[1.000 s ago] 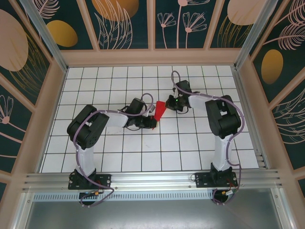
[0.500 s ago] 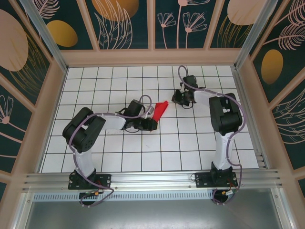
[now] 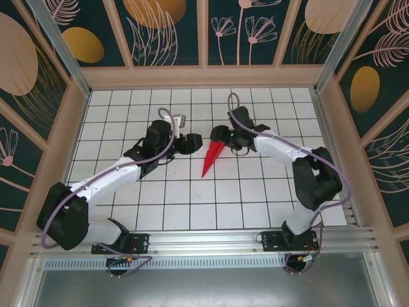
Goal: Fold a paper plane with a square sheet of paper (fold left side to right side)
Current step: Move the paper plane to the top-center of the table.
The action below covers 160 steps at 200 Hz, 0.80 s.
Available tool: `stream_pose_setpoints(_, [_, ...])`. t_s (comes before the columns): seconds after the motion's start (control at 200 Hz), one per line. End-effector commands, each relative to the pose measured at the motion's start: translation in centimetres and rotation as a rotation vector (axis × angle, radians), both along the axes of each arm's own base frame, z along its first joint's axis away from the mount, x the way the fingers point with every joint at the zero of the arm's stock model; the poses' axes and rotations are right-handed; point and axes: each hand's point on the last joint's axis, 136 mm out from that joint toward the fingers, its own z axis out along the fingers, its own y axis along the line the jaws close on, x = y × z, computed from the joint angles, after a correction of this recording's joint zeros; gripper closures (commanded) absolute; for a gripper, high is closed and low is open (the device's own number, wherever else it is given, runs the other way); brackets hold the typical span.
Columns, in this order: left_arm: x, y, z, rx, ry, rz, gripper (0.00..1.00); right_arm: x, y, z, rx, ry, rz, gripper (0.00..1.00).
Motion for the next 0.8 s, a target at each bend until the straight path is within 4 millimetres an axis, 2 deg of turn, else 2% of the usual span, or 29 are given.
stream_pose_setpoints(0.0, [1.1,3.0,-1.9,0.1,0.013,0.158,0.35,-1.6,-0.4,-4.4,-0.089,0.132,-0.05,0.31])
stream_pose_setpoints(0.065, [1.1,3.1,-1.9,0.114,0.017,0.162,0.34,-2.0,-0.7,-5.2,-0.125,0.149,-0.055,0.32])
stream_pose_setpoints(0.125, [1.0,3.3,-2.1,0.122,0.021,0.164,0.34,-2.4,-1.1,-5.8,-0.136,0.161,-0.057,0.38])
stream_pose_setpoints(0.205, [1.0,3.4,-2.5,0.131,0.027,0.169,0.33,-2.8,-1.2,-6.4,-0.136,0.181,-0.042,0.57])
stream_pose_setpoints(0.295, [1.0,3.4,-2.6,0.133,0.03,0.169,0.33,-2.9,-1.2,-6.1,-0.118,0.174,-0.02,0.87])
stream_pose_setpoints(0.37, [1.1,3.3,-2.5,0.131,0.031,0.164,0.33,-2.6,-1.4,-5.3,-0.086,0.146,0.014,1.0])
stream_pose_setpoints(0.415, [1.1,3.3,-2.5,0.132,0.03,0.163,0.33,-3.1,-1.1,-5.0,-0.075,0.134,0.06,1.0])
stream_pose_setpoints(0.435, [1.1,3.2,-2.4,0.133,0.029,0.162,0.33,-2.6,-2.0,-5.0,-0.069,0.136,0.055,1.0])
stream_pose_setpoints(0.556, [1.1,3.3,-2.4,0.141,0.027,0.163,0.32,-2.6,-4.2,-5.2,-0.044,0.129,0.136,1.0])
stream_pose_setpoints(0.641, [1.1,3.4,-2.4,0.143,0.026,0.167,0.32,-2.2,-6.5,-5.7,-0.06,0.121,0.14,1.0])
stream_pose_setpoints(0.721, [1.2,3.4,-2.5,0.146,0.026,0.17,0.31,-1.6,-8.4,-5.8,-0.089,0.121,0.114,0.78])
stream_pose_setpoints(0.796, [1.3,3.6,-2.3,0.15,0.022,0.176,0.31,-1.1,-10.0,-5.2,-0.17,0.118,0.064,0.64])
